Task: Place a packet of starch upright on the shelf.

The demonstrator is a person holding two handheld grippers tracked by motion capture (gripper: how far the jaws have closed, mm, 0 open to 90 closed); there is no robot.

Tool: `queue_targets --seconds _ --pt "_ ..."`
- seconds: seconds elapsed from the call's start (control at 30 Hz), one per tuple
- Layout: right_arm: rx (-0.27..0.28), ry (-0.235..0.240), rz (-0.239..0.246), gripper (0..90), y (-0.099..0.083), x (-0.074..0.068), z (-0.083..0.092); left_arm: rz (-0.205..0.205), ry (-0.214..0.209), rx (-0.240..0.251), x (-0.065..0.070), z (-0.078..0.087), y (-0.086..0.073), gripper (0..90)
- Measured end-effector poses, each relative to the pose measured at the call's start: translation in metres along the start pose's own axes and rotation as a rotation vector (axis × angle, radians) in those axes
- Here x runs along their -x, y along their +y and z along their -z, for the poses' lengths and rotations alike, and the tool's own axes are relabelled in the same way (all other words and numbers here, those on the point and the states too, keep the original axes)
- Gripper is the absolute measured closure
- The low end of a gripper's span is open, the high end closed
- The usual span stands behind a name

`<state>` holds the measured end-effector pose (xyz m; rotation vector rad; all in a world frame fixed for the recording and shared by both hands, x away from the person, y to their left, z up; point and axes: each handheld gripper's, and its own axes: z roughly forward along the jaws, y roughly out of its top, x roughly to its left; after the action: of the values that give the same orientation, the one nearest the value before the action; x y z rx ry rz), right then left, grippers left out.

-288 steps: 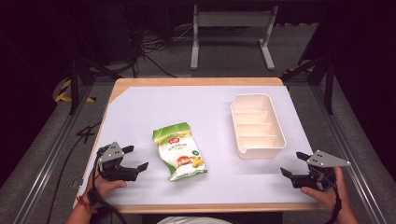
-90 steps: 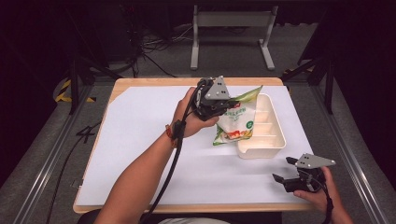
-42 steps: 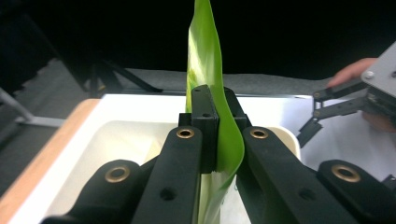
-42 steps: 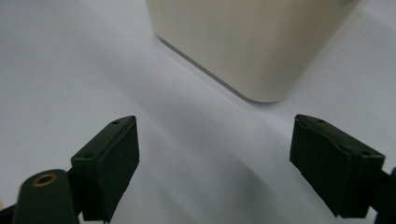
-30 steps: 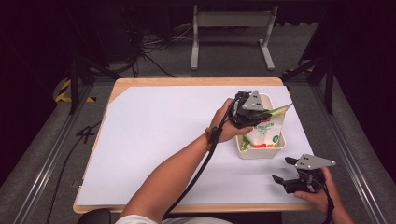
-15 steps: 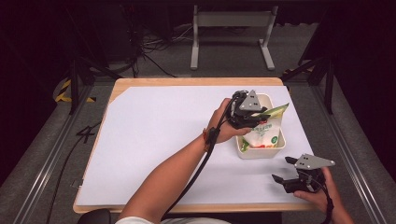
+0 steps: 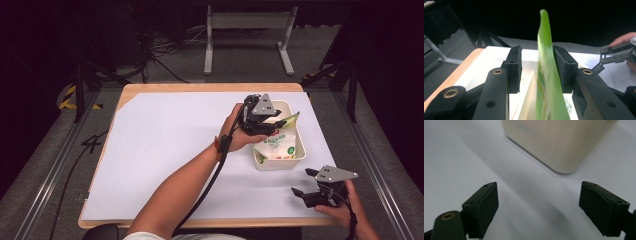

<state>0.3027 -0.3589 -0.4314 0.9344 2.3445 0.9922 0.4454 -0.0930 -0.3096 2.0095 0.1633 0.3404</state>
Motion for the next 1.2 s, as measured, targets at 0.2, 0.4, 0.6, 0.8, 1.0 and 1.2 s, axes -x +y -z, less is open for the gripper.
queue_targets --seconds 0.2,0.4,0.6,0.8,1.0,1.2 --pt "-0.003 -0.001 0.003 15.6 0.001 0.0 -0.001 0.0 0.02 -0.007 0.0 0.007 -0.003 58.2" --pt "-0.001 -0.002 0.002 15.6 0.001 0.0 -0.001 -0.011 0.071 -0.024 -0.001 0.013 -0.001 46.2" --pt "0.001 -0.006 0.001 15.6 0.001 0.0 -0.001 0.006 0.085 -0.037 -0.005 0.02 -0.003 31.9" --pt "0.0 -0.003 0.007 15.8 0.002 -0.002 -0.001 0.006 0.118 -0.052 -0.004 0.032 -0.005 19.0" --pt "0.007 -0.008 0.003 15.9 0.002 -0.002 0.0 0.026 0.12 -0.048 -0.009 0.044 -0.009 13.3" --pt "0.01 -0.008 0.004 16.0 0.003 -0.002 0.0 0.033 0.146 -0.071 -0.017 0.061 -0.018 12.3"
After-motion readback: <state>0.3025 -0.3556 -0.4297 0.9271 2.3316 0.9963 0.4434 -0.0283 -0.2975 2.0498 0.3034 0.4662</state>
